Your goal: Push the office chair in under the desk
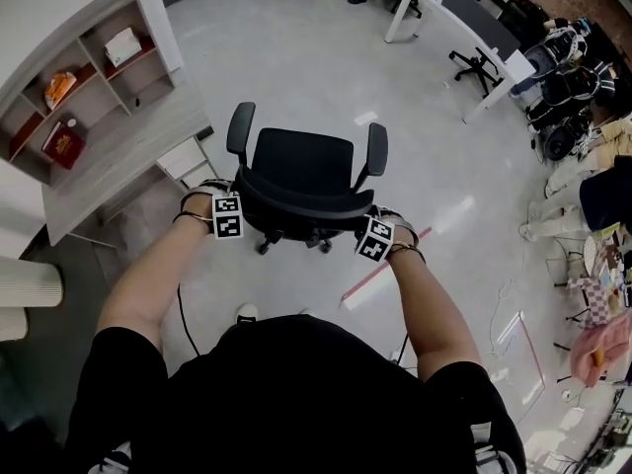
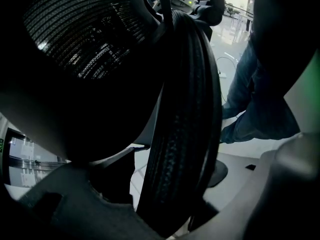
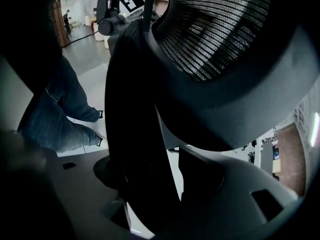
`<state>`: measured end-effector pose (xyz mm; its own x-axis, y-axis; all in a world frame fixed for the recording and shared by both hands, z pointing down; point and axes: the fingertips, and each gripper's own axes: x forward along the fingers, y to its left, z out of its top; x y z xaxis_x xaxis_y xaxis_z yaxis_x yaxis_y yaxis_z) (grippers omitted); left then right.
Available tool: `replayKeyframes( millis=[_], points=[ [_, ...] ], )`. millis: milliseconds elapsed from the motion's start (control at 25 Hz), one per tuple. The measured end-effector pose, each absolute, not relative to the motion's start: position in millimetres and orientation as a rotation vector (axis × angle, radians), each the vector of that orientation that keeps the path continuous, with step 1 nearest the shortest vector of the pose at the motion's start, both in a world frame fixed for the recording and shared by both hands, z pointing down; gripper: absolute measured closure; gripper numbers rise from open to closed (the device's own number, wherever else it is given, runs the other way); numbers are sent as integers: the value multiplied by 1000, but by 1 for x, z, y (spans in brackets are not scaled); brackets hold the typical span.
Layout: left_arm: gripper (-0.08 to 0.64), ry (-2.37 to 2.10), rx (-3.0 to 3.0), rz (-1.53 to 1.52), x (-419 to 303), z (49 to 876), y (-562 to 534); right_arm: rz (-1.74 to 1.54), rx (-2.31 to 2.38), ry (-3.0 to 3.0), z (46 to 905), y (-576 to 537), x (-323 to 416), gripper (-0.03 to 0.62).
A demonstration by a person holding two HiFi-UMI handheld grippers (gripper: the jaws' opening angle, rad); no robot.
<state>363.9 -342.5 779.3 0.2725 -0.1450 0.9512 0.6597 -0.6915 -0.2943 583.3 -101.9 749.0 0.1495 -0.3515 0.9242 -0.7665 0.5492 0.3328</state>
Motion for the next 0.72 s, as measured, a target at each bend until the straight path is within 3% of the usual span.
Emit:
replayKeyframes(
  millis=[720],
  points=[
    [238,-426,-1905,-1542,361,779,-329,355,962,-1467,750,-97,591,356]
  ],
)
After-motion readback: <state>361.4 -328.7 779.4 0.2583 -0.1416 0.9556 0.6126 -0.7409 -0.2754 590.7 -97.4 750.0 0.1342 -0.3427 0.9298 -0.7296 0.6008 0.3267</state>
